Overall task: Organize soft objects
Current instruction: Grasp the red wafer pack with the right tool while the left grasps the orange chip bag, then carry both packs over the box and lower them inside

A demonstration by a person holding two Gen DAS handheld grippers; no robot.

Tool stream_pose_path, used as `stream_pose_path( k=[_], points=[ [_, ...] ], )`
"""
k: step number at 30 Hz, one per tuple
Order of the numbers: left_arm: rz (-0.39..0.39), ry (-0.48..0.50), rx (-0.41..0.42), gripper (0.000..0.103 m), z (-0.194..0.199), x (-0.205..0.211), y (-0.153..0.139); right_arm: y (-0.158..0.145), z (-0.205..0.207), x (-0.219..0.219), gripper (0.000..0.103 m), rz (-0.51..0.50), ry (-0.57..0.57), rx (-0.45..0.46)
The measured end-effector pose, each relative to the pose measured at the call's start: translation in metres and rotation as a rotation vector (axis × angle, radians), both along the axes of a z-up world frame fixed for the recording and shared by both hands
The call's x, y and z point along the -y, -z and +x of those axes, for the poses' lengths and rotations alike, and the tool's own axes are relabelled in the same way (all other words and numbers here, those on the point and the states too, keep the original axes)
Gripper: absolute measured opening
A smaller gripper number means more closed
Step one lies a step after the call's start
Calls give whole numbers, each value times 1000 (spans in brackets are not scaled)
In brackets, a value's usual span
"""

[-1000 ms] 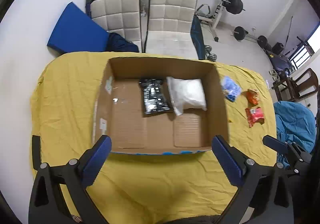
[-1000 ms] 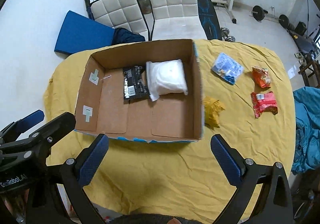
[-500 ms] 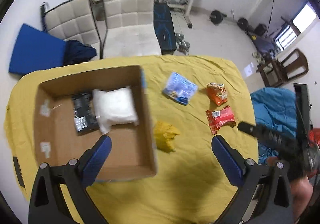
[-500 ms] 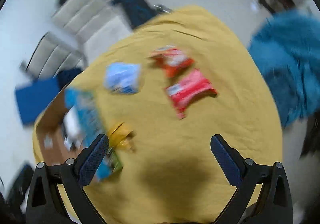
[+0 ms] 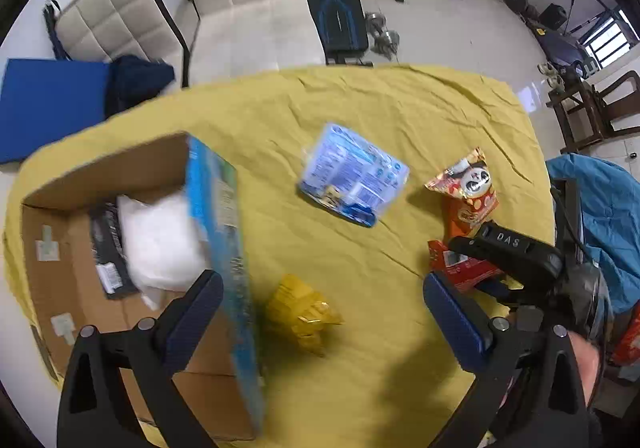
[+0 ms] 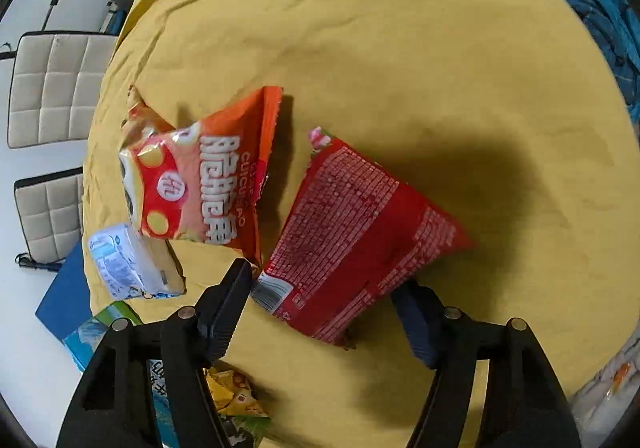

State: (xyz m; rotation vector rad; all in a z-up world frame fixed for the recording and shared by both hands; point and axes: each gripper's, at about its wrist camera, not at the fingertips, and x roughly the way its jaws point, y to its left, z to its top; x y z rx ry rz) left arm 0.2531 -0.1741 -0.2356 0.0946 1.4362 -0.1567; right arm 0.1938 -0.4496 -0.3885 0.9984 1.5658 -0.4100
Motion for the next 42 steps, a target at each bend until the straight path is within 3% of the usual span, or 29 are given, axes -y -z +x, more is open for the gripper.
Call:
stream_pose_path(
  k=[6,11,14,19,24,29,32,35,38,42],
  points=[
    [-50,4,-82,103,7,20,19,-16,8,-5,53,-120,-405,-38],
    [-155,8,-163,103,19,52,34,-25,8,18,47,-280,-575,-74],
    [-208,7,-208,103,30,76,43,-23,7,37,47,-296,-567,-78],
    [-269,-30,-316,103,56,113,72,-20,7,69,49,-219,-417,-38],
    [-253,-100,-376,103,79,132,109,-14,4,89,53,-204,-302,-18],
    [-203,-108,-380,102,88,144,133,-4,4,86,53,-211,-280,-21],
    [-165,-73,-365,82,89,152,140,-2,7,82,51,-220,-331,-34],
    [-121,8,-342,54,82,159,143,-5,7,78,50,-218,-386,-43],
    [-81,81,-310,47,67,158,139,-6,2,73,50,-217,-438,-50],
    [-45,142,-278,46,50,148,140,-1,0,73,51,-232,-429,-49]
  ],
)
